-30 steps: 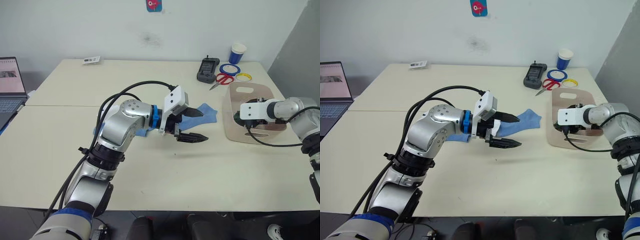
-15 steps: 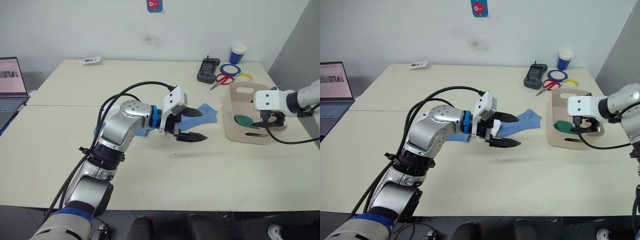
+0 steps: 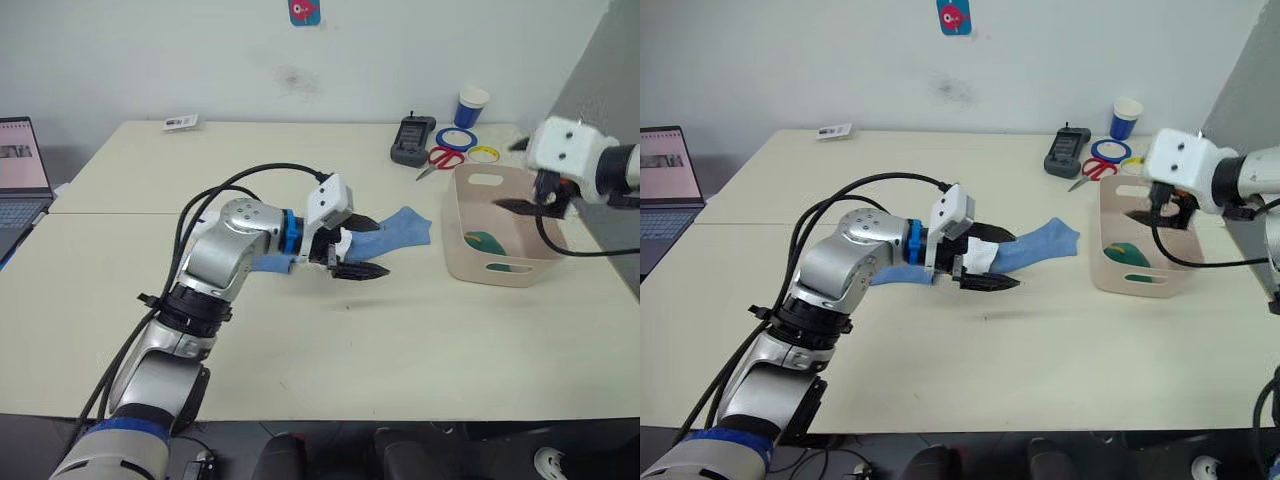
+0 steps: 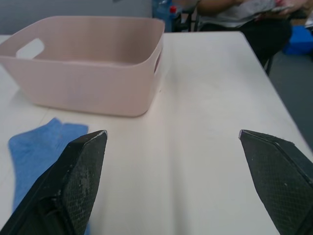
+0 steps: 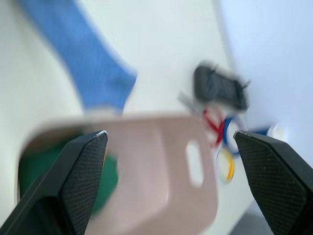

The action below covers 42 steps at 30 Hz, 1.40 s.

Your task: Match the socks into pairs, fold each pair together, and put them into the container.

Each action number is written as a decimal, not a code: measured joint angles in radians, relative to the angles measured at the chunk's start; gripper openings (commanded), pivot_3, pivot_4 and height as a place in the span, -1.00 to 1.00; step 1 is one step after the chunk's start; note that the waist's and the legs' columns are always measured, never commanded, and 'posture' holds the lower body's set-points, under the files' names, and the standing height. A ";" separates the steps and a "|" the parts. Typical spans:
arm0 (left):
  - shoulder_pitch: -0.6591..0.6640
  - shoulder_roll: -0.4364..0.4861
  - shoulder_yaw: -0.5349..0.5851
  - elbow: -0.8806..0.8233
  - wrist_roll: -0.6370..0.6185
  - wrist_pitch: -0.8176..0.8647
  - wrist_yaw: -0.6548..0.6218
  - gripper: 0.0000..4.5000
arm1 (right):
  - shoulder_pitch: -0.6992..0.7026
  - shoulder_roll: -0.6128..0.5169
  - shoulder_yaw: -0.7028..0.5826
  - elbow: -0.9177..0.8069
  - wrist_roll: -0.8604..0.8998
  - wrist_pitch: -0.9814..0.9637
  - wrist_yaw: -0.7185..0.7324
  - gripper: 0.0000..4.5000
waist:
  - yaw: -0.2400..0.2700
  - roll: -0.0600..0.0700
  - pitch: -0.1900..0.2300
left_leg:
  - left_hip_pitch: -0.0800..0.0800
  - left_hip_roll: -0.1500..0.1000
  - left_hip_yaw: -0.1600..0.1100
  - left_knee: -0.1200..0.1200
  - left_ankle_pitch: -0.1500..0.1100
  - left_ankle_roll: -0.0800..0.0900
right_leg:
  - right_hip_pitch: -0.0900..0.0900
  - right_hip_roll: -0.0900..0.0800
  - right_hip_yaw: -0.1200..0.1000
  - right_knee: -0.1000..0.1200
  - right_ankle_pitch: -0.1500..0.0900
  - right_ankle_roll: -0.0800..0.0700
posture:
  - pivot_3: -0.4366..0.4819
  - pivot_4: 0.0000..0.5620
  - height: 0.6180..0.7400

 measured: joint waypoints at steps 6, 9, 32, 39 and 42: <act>0.128 0.086 0.139 0.059 0.022 -0.069 0.086 1.00 | 0.247 0.215 -0.105 -0.451 0.161 0.278 -0.197 0.98 | 0.007 0.000 0.000 | -0.001 0.002 -0.002 0.000 0.000 -0.001 | 0.000 -0.001 -0.003 0.002 -0.001 0.001 | -0.05 -0.47 0.87; 0.223 0.114 0.205 0.057 0.012 -0.096 0.097 1.00 | 0.410 0.326 -0.101 -0.617 0.164 0.327 -0.332 0.98 | 0.007 0.000 0.000 | -0.001 0.000 -0.001 0.000 0.001 -0.001 | 0.000 -0.003 -0.002 0.001 -0.002 0.002 | -0.05 -0.47 0.87; 0.684 0.154 0.403 -0.086 -0.041 -0.195 0.186 1.00 | 0.750 0.356 0.188 -0.727 0.040 0.242 -0.547 0.98 | 0.000 -0.008 -0.003 | 0.000 0.001 -0.001 0.000 -0.001 0.002 | 0.000 -0.003 -0.002 0.001 -0.003 0.004 | -0.05 -0.47 0.87; 0.669 0.157 0.373 -0.145 -0.074 -0.157 0.159 1.00 | 0.358 0.432 0.481 -0.370 -0.187 0.128 -0.571 0.98 | -0.017 -0.009 -0.002 | 0.001 0.000 -0.001 0.000 -0.001 0.002 | -0.001 0.000 -0.002 0.001 -0.002 0.003 | -0.05 -0.47 0.87; 0.673 0.159 0.364 -0.182 -0.094 -0.145 0.147 1.00 | 0.201 0.482 0.610 -0.074 -0.348 -0.062 -0.645 0.98 | -0.019 -0.009 -0.002 | 0.000 0.001 0.000 -0.001 -0.001 0.002 | -0.001 0.000 -0.003 0.001 -0.002 0.002 | -0.05 -0.47 0.87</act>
